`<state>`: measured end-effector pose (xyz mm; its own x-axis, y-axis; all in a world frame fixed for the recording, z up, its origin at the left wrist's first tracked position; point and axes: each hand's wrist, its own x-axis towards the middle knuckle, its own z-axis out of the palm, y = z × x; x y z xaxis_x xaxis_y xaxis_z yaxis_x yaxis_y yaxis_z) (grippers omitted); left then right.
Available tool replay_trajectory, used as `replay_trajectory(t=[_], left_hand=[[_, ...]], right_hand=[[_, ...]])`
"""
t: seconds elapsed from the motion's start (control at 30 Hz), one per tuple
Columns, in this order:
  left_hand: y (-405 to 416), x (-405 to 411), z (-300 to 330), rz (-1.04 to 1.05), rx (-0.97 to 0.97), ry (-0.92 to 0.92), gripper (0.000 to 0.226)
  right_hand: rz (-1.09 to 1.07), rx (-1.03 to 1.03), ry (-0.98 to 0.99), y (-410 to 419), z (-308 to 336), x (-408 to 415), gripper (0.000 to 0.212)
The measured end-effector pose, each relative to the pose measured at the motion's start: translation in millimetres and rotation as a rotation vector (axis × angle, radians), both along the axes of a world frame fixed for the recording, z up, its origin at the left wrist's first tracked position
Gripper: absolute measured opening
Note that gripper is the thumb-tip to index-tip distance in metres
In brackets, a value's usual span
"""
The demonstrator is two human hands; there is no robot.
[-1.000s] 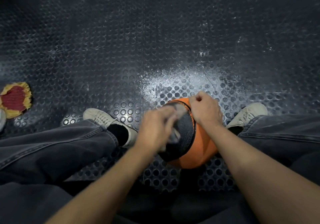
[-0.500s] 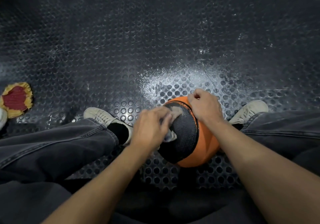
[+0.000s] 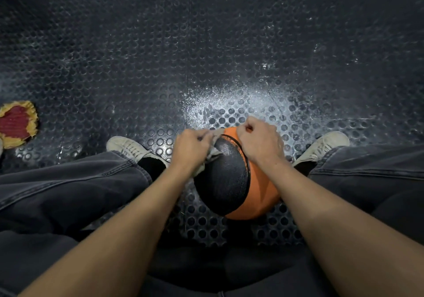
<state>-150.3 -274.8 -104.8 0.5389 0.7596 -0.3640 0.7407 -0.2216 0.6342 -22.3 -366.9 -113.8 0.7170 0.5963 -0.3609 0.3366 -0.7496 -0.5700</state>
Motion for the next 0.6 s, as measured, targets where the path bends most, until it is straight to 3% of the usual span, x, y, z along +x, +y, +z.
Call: replay_trajectory(t=[0.03, 0.13, 0.23, 0.37, 0.53, 0.6], left_hand=[[-1.6, -1.3, 0.1, -0.016, -0.003, -0.023, 0.023], [-42.2, -24.6, 11.3, -0.227, 0.242, -0.164, 0.021], [-61.3, -36.7, 5.7, -0.293, 0.36, -0.138, 0.028], [-8.1, 5.4, -0.1, 0.001, 0.061, -0.005, 0.02], [-41.0, -24.5, 18.9, -0.297, 0.225, -0.115, 0.017], [-48.0, -37.9, 25.2, -0.361, 0.192, -0.132, 0.019]], right_hand=[[-0.024, -0.009, -0.016, 0.2, -1.9, -1.9, 0.025], [-0.055, -0.047, -0.035, -0.5, 0.0, 3.2, 0.024], [-0.009, -0.015, 0.03, -5.0, -0.3, 10.1, 0.025], [-0.027, -0.002, 0.009, -3.9, -1.6, -0.1, 0.026], [-0.097, -0.046, -0.007, -2.4, -5.3, 7.2, 0.024], [-0.08, -0.022, 0.061, -3.7, -8.3, 14.1, 0.024]])
